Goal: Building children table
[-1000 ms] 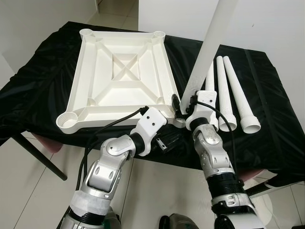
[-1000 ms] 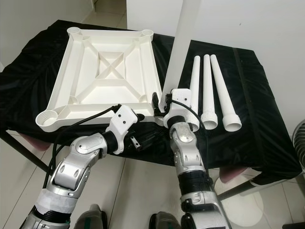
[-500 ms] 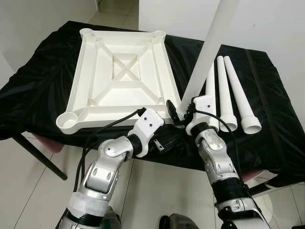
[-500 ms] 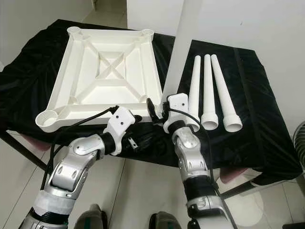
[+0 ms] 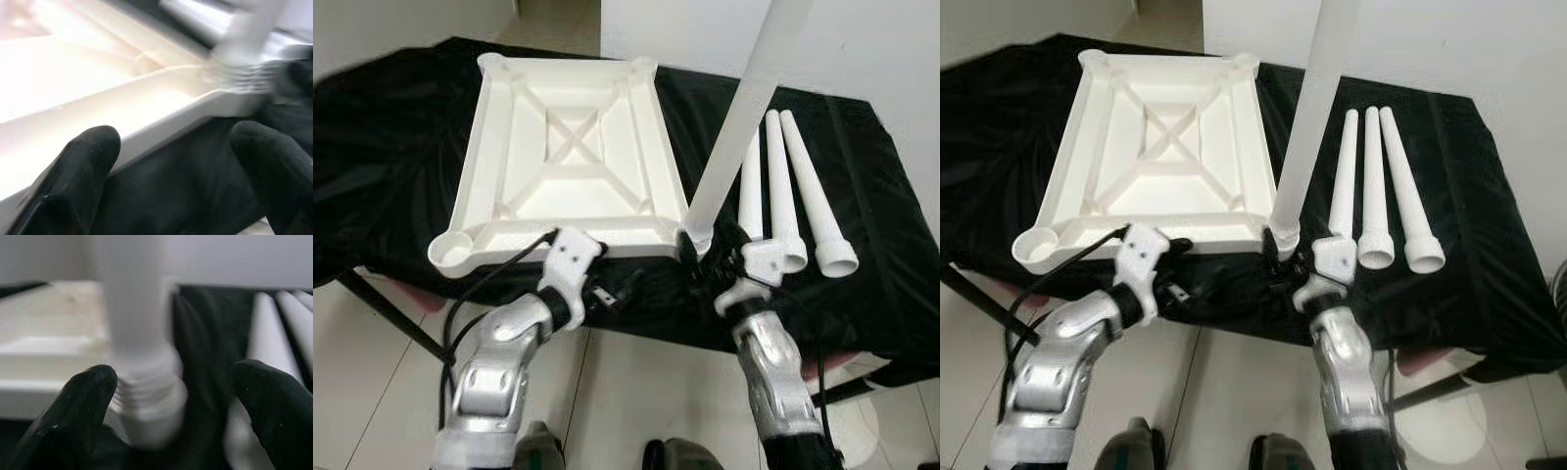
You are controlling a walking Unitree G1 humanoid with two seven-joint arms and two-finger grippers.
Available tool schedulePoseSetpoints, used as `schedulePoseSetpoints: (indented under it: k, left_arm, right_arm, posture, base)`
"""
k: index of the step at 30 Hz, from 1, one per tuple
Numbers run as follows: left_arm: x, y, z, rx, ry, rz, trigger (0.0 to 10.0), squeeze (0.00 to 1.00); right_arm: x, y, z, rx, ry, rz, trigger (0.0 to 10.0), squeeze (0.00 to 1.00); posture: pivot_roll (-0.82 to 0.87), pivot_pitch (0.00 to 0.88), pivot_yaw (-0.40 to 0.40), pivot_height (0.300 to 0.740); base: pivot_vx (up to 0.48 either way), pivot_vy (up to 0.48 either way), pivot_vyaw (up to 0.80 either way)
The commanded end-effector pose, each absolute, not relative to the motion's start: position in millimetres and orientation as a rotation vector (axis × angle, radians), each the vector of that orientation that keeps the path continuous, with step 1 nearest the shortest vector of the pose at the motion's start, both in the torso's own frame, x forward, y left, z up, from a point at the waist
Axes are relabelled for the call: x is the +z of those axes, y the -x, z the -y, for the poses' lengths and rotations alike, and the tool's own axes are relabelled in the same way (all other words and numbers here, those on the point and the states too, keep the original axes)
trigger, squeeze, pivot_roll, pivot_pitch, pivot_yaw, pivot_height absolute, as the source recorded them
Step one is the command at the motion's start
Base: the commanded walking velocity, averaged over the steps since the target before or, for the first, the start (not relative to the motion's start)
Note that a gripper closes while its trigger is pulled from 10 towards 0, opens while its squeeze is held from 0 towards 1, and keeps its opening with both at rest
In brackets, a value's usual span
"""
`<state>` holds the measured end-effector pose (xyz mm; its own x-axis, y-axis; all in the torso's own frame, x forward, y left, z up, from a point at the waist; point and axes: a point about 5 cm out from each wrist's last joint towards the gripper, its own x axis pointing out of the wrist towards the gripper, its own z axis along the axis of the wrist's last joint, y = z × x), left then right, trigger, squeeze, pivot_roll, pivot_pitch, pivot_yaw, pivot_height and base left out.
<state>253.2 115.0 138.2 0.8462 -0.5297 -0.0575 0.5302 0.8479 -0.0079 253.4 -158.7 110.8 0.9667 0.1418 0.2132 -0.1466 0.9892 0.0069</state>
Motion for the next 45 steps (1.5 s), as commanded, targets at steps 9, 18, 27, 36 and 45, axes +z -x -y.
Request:
schedulePoseSetpoints:
  k: [9,18,27,36,45]
  left_arm:
    - [145,-249,-143,-0.273,0.018,0.042,10.0,0.0]
    - [169,-234,-131,-0.233,0.05,0.176,10.0,0.0]
    - [156,-226,-127,-0.258,0.063,0.146,10.0,0.0]
    - [157,-227,-124,-0.329,0.012,0.149,10.0,0.0]
    - [156,-228,-128,-0.391,-0.029,0.146,10.0,0.0]
  right_arm:
    - [114,-239,175,0.052,0.005,0.231,10.0,0.0]
    - [141,-229,161,0.097,0.051,0.339,10.0,0.0]
    - [131,-226,164,0.098,0.035,0.289,10.0,0.0]
    - [132,-229,155,0.19,0.028,0.268,10.0,0.0]
    - [131,-233,151,0.23,0.022,0.264,10.0,0.0]
  posture:
    - [0.06,0.08,-0.001,0.74]
    - [0.05,0.07,0.005,0.74]
    - [0.05,0.064,-0.003,0.74]
    - [0.07,0.055,-0.024,0.74]
    - [0.07,0.047,-0.027,0.74]
  base:
    - [0.0,0.0,0.0]
    - [0.0,0.0,0.0]
    - [0.0,0.0,0.0]
    - [0.0,0.0,0.0]
    - [0.0,0.0,0.0]
